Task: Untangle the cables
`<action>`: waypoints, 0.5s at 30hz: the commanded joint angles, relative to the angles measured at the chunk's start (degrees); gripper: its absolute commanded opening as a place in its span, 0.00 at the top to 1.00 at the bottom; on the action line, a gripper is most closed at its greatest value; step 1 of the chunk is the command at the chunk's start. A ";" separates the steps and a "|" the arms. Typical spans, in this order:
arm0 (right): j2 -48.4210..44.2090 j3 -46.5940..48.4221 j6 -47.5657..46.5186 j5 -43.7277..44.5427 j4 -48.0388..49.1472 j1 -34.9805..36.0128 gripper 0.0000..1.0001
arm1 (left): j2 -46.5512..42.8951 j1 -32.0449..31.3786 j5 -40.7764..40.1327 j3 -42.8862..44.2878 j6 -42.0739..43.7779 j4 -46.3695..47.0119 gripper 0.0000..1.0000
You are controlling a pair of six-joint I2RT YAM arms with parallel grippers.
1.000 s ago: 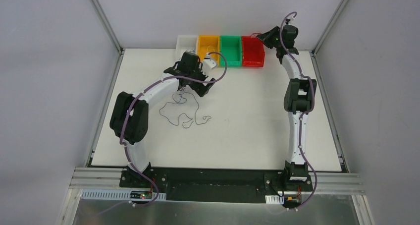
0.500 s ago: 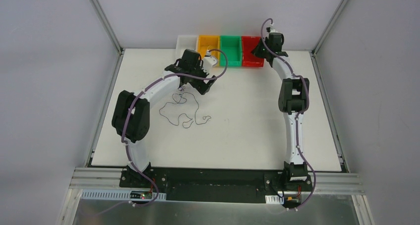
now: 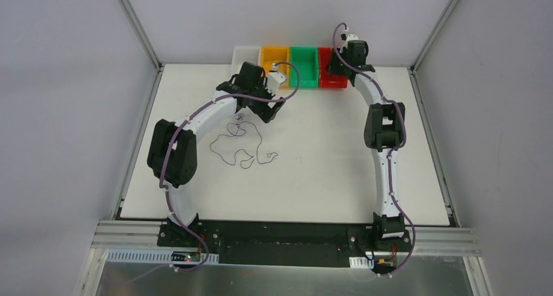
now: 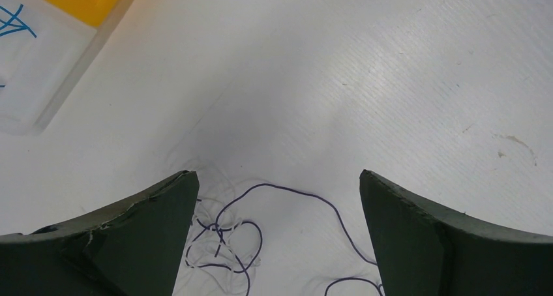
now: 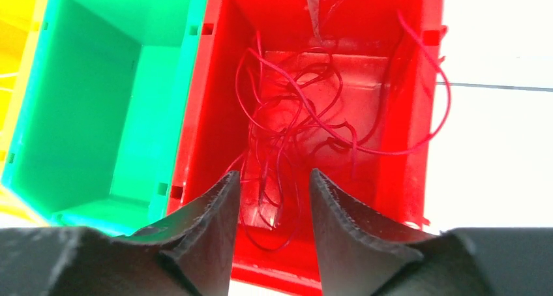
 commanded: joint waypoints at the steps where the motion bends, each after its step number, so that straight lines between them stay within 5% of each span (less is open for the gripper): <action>1: -10.53 -1.93 -4.20 -0.18 -0.25 -0.33 0.52 | -1.82 1.14 0.22 6.53 -2.21 -6.26 0.01; 9: -23.02 -10.37 -14.83 -6.52 -11.53 -0.56 0.18 | -7.57 9.89 11.10 4.11 -6.14 -17.29 0.01; 15: -30.13 -13.71 -21.83 -26.68 -36.39 1.72 0.10 | -15.88 20.31 22.57 -5.83 -6.54 -22.34 0.01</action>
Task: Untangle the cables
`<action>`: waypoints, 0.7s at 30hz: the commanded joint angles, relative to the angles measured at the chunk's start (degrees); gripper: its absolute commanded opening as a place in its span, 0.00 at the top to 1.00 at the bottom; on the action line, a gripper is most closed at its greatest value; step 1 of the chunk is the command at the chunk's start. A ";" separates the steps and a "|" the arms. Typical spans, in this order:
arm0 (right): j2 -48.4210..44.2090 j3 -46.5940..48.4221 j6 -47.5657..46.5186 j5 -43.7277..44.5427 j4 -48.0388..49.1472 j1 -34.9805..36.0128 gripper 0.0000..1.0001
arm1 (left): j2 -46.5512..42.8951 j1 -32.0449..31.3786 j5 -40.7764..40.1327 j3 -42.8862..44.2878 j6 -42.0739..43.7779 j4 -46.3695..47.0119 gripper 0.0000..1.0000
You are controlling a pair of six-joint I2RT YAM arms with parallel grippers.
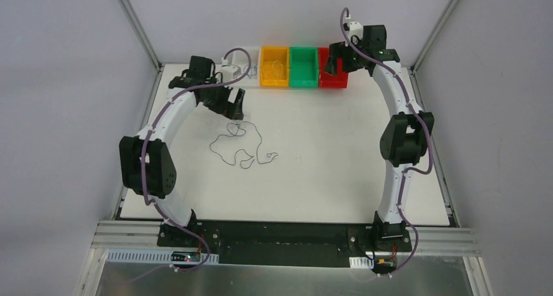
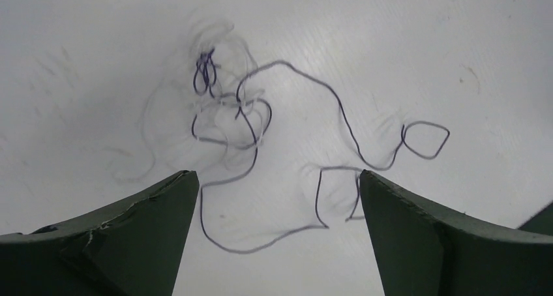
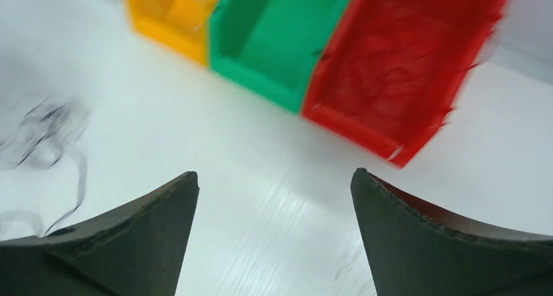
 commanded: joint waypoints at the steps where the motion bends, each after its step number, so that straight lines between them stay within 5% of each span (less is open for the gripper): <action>1: -8.10 -4.51 -7.96 -18.76 -21.41 3.31 0.10 | -8.71 7.39 11.99 -7.90 -3.14 -6.56 0.01; 5: -9.69 -10.78 -7.39 -21.62 -26.31 9.98 0.14 | -11.02 15.62 16.21 -14.29 -7.70 -6.82 0.03; 10: -8.75 -17.38 -0.59 -20.51 -19.91 19.16 0.15 | -11.63 20.06 10.01 -21.15 -9.00 -6.55 0.16; 21: -1.32 -19.65 -0.22 -10.80 -14.71 32.64 0.15 | -4.33 22.24 6.30 -25.97 -17.14 1.95 0.29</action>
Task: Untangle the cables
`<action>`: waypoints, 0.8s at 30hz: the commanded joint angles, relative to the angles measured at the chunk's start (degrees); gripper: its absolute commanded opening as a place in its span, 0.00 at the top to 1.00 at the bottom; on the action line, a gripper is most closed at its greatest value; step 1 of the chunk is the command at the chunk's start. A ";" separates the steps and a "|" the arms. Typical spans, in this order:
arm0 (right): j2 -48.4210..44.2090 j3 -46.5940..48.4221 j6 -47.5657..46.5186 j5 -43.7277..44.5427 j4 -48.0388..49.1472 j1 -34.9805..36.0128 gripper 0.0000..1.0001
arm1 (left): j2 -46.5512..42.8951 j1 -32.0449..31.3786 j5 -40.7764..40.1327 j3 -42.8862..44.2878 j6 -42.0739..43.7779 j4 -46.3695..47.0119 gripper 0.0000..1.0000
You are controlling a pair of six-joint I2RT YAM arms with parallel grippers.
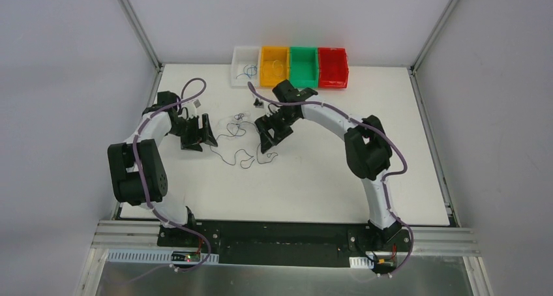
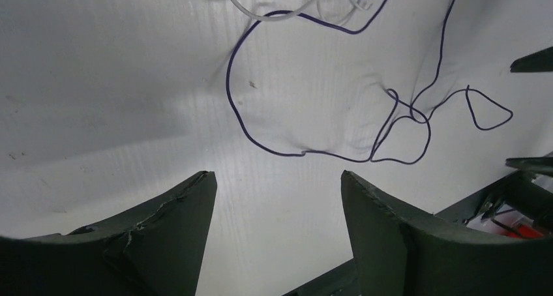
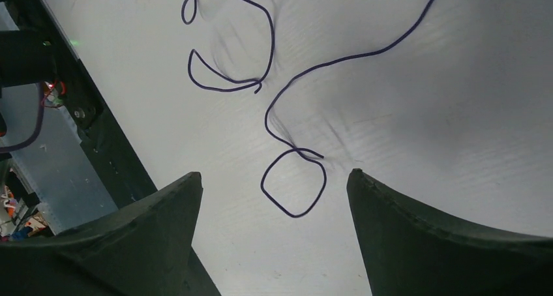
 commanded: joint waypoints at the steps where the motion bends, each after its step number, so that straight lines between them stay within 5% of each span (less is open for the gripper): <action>1: 1.43 -1.57 -1.08 5.41 1.59 2.07 0.16 | 4.20 0.13 -0.97 -0.32 -4.78 3.77 0.30; 5: 3.23 -3.00 -2.24 9.09 0.63 2.22 0.33 | 7.83 -0.72 2.41 -0.68 -7.61 5.30 0.33; 9: 1.74 -7.54 -5.52 13.03 -2.05 1.48 0.61 | 9.88 -3.31 3.35 -0.07 -8.10 6.07 0.42; 13: -4.01 -15.81 -8.75 15.32 -5.34 -3.33 1.00 | 9.70 -4.74 3.66 0.68 -7.76 5.22 0.88; 14: -5.72 -18.30 -9.86 16.20 -6.11 -5.20 1.00 | 9.06 -4.77 3.32 0.75 -7.13 4.30 1.00; 24: -14.38 -27.02 -21.11 28.42 -10.70 -34.87 1.00 | -1.97 2.36 -4.63 1.18 12.04 -7.14 1.00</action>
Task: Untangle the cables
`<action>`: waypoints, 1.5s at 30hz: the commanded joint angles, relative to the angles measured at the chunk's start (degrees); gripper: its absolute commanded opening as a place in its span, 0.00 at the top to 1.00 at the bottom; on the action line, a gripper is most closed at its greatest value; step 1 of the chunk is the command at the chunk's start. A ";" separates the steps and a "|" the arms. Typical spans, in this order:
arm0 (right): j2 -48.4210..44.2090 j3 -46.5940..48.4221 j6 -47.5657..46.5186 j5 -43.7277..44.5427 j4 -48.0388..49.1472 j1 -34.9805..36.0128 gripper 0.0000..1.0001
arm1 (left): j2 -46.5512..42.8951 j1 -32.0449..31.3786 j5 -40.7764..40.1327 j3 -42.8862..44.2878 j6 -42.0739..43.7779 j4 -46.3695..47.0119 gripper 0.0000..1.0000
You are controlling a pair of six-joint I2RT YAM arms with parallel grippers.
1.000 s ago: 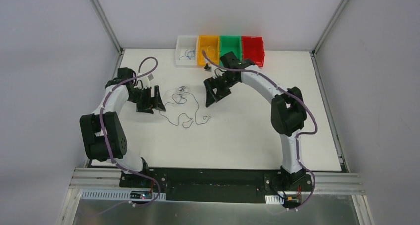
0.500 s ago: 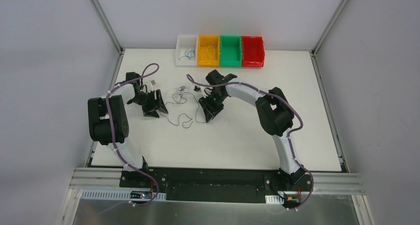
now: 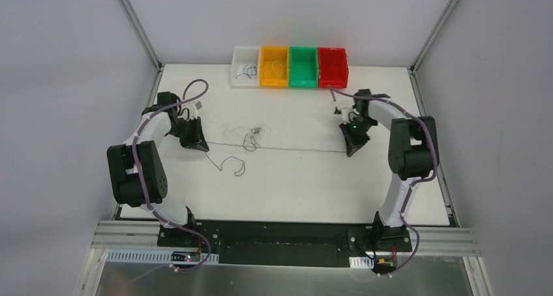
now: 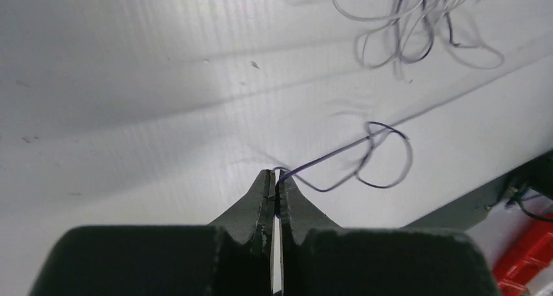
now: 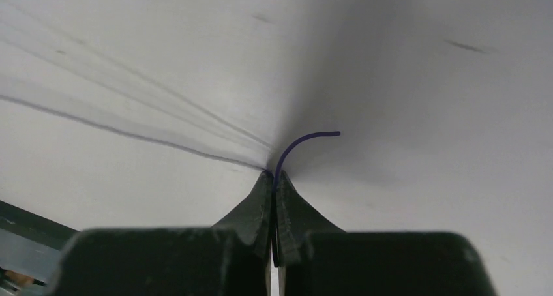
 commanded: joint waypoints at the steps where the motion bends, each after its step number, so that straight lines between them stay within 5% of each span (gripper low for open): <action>1: -2.72 0.28 -7.25 8.43 -5.03 -11.11 1.00 | -4.22 4.61 -3.09 1.69 11.59 -7.75 1.00; 7: -2.11 3.00 -8.69 6.65 -7.86 -17.73 1.00 | -7.40 3.46 13.78 6.05 12.08 -11.11 1.00; 15: -6.26 2.03 -7.60 5.13 -7.01 -18.52 1.00 | -13.67 -6.27 20.71 13.72 11.76 -12.20 1.00; 21: -8.63 5.69 -7.14 -4.05 -11.16 -18.73 1.00 | -16.21 -15.36 23.37 20.95 7.82 -12.47 1.00; 22: -8.89 7.17 -7.17 -7.37 -12.69 -18.66 0.96 | -16.11 -16.70 23.41 22.62 7.02 -12.46 1.00; 27: -12.23 15.04 -5.13 -22.08 -15.58 -18.08 0.17 | -12.64 -21.73 22.45 31.41 3.21 -10.93 1.00; 28: -13.34 16.64 -3.91 -24.55 -14.74 -17.73 0.10 | -11.61 -22.56 22.07 33.43 2.66 -10.66 1.00; 34: -20.55 23.77 11.58 -35.24 -3.16 -10.26 0.01 | -5.06 -27.41 21.69 43.48 -2.28 -7.93 1.00; 40: -32.87 8.30 27.01 -33.49 33.47 2.82 0.01 | -2.10 -29.85 23.54 45.67 -12.06 0.86 1.00; 45: -33.49 2.97 27.41 -29.03 47.24 11.20 0.01 | 0.09 -30.34 24.51 46.42 -20.73 8.70 1.00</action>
